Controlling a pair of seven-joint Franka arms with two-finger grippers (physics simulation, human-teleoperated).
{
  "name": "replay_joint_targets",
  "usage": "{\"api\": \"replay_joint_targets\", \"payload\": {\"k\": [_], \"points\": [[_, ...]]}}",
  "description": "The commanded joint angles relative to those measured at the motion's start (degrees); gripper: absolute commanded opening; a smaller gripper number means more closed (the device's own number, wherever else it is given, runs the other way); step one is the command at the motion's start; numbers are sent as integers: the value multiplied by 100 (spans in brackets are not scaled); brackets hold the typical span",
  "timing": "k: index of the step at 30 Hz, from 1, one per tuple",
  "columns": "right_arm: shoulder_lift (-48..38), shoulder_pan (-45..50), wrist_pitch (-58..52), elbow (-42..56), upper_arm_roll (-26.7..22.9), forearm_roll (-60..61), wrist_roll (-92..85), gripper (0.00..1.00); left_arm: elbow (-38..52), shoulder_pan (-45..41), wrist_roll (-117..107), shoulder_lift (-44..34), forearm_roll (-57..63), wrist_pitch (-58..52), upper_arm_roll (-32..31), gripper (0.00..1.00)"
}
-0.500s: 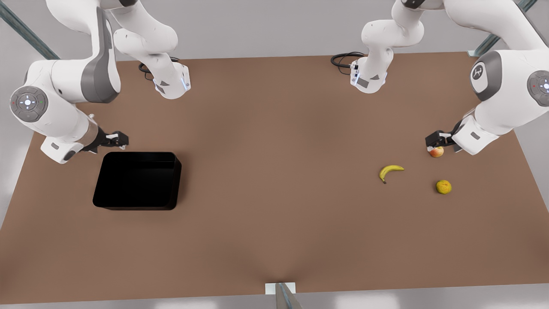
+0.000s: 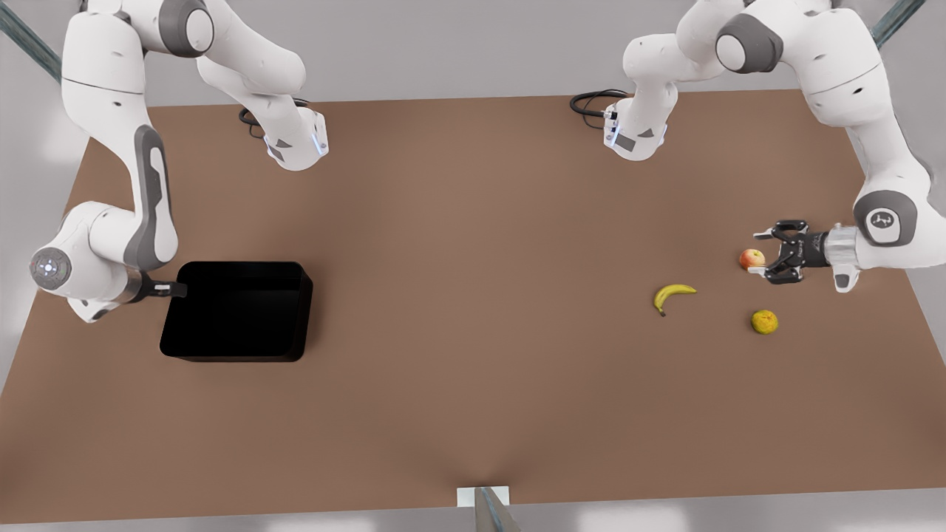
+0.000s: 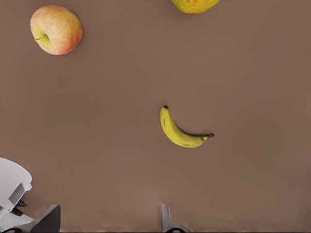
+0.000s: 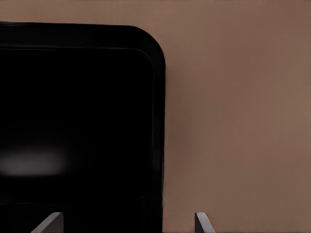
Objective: Place the storage box in the middle with the right arm, and place the apple in the storage box with the left arm
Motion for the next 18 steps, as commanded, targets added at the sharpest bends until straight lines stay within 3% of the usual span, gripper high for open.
{"api": "replay_joint_targets", "payload": {"k": [1, 5, 15, 16, 18], "points": [[35, -1, 2, 8, -23, 25, 0, 100, -106, 56, -2, 76, -2049, -49, 129, 100], [509, 8, 230, 25, -67, 43, 17, 100, -274, 1067, 1149, 849, -2384, -770, 200, 100], [958, -10, 231, 25, -76, 43, 35, 100, -265, 1243, 1870, 1843, -2595, -884, 279, 100], [958, -10, 187, 25, -76, 34, 8, 94, -265, 1296, 1958, 1896, -2578, -893, 314, 100], [1028, -10, 160, 25, -76, 34, -9, 71, -212, 1428, 2038, 2010, -2490, -928, 358, 100]]}}
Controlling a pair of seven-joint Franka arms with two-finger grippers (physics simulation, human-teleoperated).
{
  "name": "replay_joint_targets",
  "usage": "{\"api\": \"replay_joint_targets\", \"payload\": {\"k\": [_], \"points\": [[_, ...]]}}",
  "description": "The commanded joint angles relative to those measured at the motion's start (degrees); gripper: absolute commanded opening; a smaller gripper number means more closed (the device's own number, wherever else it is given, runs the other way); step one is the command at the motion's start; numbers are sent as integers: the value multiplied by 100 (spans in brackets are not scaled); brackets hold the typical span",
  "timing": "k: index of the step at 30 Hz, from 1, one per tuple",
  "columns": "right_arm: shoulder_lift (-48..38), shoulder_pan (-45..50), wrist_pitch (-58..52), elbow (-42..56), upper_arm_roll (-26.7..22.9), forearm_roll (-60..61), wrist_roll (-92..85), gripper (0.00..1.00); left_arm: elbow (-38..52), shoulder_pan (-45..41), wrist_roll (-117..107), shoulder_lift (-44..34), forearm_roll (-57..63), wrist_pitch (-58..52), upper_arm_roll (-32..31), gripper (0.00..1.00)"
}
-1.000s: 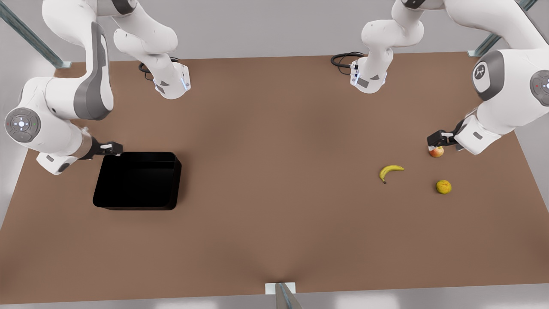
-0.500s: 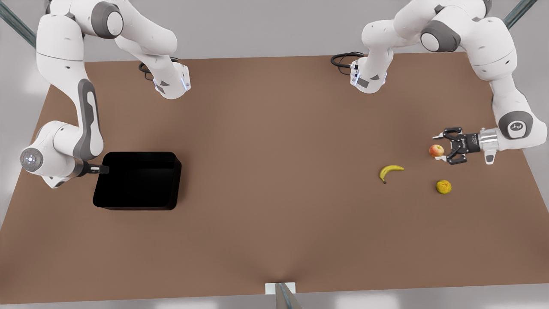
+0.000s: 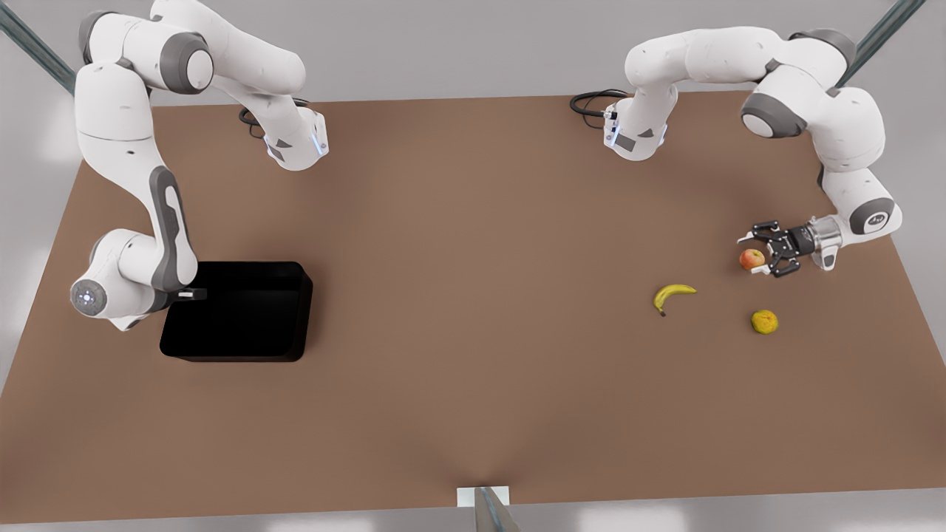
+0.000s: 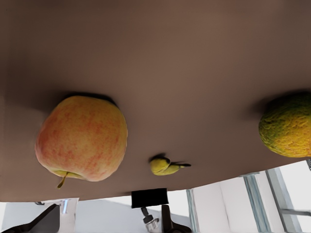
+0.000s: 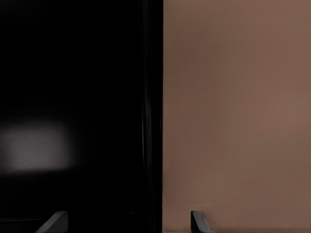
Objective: Place the storage box in the middle with the right arm, and place the apple in the storage box with the left arm
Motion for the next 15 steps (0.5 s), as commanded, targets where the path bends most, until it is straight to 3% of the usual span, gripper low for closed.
{"api": "replay_joint_targets", "payload": {"k": [1, 5, 12, 15], "points": [[4, -46, -9, 0, 0, -1, -4, 64, 26, 5, -104, 12, 52, 0, 15, 100], [66, -72, -9, 9, 0, -1, -75, 56, 281, 225, -306, 276, -272, -105, 15, 100], [110, -81, -229, 88, 0, -28, -277, 24, 351, 242, -139, 425, -378, -220, -46, 100], [136, -90, -229, 123, 0, -28, -338, 21, 378, 242, -51, 610, -396, 35, -46, 100]]}}
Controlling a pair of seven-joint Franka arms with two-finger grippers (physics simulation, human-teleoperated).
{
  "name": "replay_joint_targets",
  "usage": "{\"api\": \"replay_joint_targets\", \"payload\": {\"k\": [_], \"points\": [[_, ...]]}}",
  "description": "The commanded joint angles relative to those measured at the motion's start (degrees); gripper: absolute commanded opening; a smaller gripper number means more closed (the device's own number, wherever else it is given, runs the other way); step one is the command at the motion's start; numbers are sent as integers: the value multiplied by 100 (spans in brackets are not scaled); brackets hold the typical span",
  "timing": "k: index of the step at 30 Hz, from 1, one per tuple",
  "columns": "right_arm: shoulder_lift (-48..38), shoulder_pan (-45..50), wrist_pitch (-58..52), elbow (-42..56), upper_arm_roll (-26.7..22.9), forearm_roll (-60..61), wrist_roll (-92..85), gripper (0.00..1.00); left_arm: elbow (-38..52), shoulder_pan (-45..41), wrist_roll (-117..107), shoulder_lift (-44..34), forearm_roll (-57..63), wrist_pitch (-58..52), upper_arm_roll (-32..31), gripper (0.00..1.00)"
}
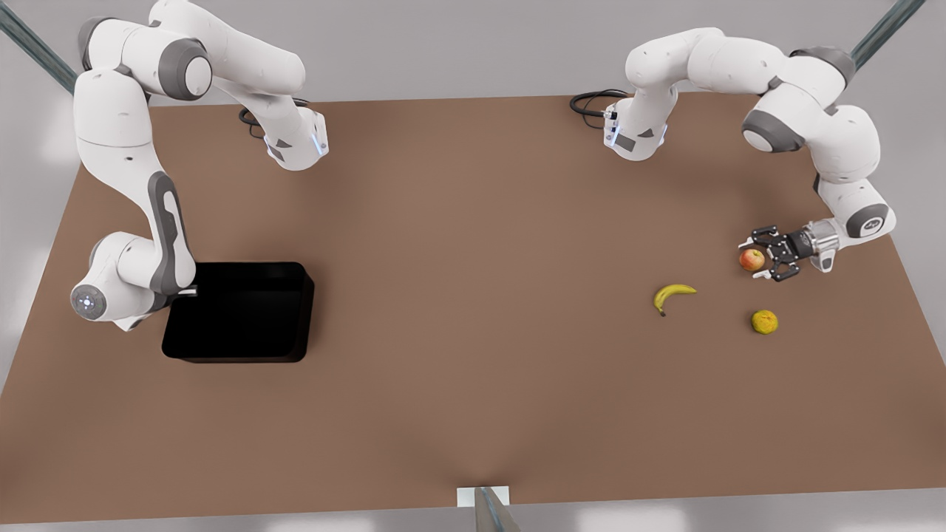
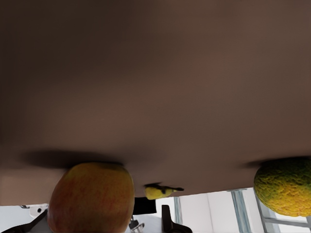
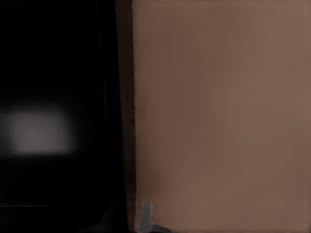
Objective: Place the storage box in the middle with the right arm, and place the apple in the storage box with the left arm
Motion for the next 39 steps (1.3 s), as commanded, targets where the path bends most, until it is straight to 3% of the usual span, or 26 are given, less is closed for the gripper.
{"api": "replay_joint_targets", "payload": {"k": [1, 15, 16, 19, 25, 29, 31, 35, 36, 37, 39], "points": [[-7, 0, 0, -4, 0, 0, -14, 21, 0, 0, 3, 9, -27, 1, 0, 100], [-69, 105, -457, 514, 237, 290, -234, 21, 0, 9, -33, 150, -334, 150, -62, 96], [-78, 185, -457, 611, 325, 299, -251, 21, 0, 9, -50, 141, -343, 141, -62, 92], [-104, 641, -642, 1076, 703, 439, -234, 21, 0, 18, -68, 141, -387, 133, -62, 60], [291, 1968, -642, 1929, 914, 1292, -146, 21, 0, 18, -85, 159, -396, 159, -62, 58], [942, 2338, -545, 2711, 1713, 1433, 407, 21, 193, 18, -349, 106, -361, 62, -26, 36], [1275, 2373, -221, 2993, 2196, 1433, 1119, 21, 413, 18, -814, -78, -317, -271, 9, 34], [1636, 2461, 509, 3001, 2575, 1442, 1656, 21, 448, -9, -1632, -799, -53, -368, -105, 34], [1671, 2505, 553, 3001, 2575, 1538, 1700, 93, 448, -44, -1772, -983, -44, -404, -123, 34], [1663, 2514, 659, 2984, 2575, 1556, 1682, 100, 439, -167, -2088, -1220, -44, -404, -184, 34], [1654, 2514, 659, 2984, 2575, 1547, 1674, 100, 439, -492, -2572, -1642, -9, -395, -281, 34]]}}
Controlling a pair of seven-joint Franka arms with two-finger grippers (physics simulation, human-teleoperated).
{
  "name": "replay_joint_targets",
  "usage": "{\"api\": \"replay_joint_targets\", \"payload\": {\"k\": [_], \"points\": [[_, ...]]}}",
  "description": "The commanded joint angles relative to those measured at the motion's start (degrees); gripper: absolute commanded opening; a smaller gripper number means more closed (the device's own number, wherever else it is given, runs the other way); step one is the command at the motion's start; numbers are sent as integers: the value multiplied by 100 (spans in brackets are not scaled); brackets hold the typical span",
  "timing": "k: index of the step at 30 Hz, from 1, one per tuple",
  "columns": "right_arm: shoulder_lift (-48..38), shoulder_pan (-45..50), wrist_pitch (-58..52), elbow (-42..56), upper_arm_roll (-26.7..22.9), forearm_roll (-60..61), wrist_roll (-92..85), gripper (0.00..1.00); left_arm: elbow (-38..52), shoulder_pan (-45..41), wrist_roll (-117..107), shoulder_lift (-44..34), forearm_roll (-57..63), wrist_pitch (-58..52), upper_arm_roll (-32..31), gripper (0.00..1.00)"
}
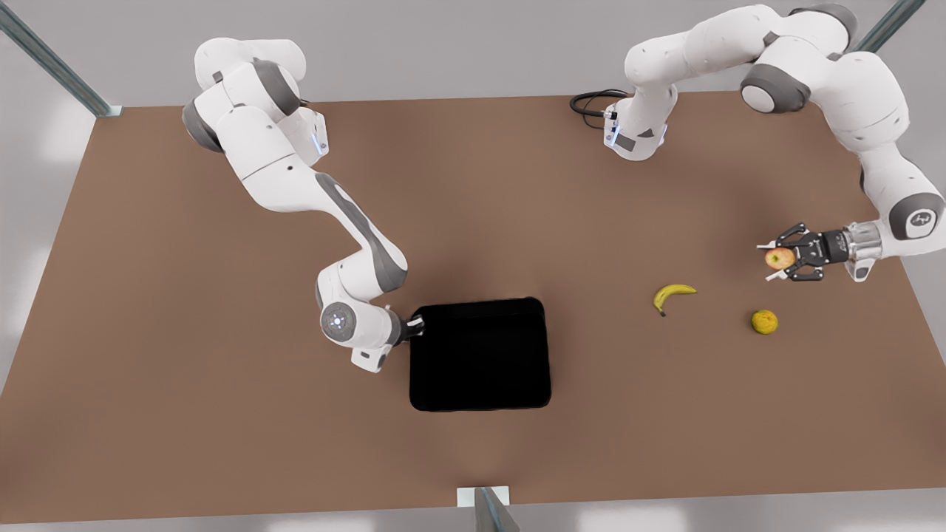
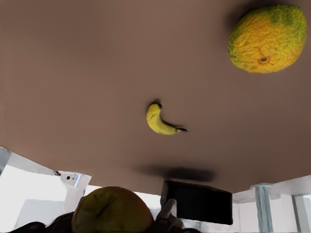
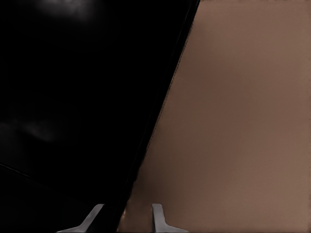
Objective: Place the storage box in the middle with the right arm, and place the apple in the storage box with the left arm
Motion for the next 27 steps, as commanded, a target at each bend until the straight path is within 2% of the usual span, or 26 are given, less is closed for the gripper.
{"api": "replay_joint_targets", "payload": {"k": [1, 7, 15, 19, 20, 22, 24, 26, 27], "points": [[-1, 0, 0, 0, -9, 92, -53, 100, -36, -145, -155, -98, -1545, 163, 9, 34], [-19, 0, -9, 26, -9, 101, -53, 100, -53, -1851, -1755, -714, -1624, 1165, -53, 34], [-19, 132, 8, 132, -9, 101, -26, 100, 676, -1939, -4383, -837, -1633, 3116, -1925, 34], [-405, -26, -88, 202, -18, 101, -35, 100, 913, -1948, -5877, -828, -1571, 4926, -3471, 34], [-581, -193, -115, 193, -9, 92, -61, 100, 1010, -2035, -6176, -776, -1545, 5252, -3674, 34], [-1064, -799, -737, 185, -27, 48, -105, 100, 1045, -2589, -6536, -670, -1580, 6052, -3700, 34], [-1636, -1810, -2302, 228, -149, -214, -316, 100, 1652, -3090, -7266, -178, -1545, 6728, -3674, 34], [-1680, -2197, -3320, 421, -685, -620, -974, 100, 2037, -3468, -7591, 173, -1536, 7334, -3657, 34], [-1969, -2162, -4278, 781, -1194, -628, -1160, 100, 2319, -3661, -7924, 445, -1361, 7651, -3639, 34]]}}
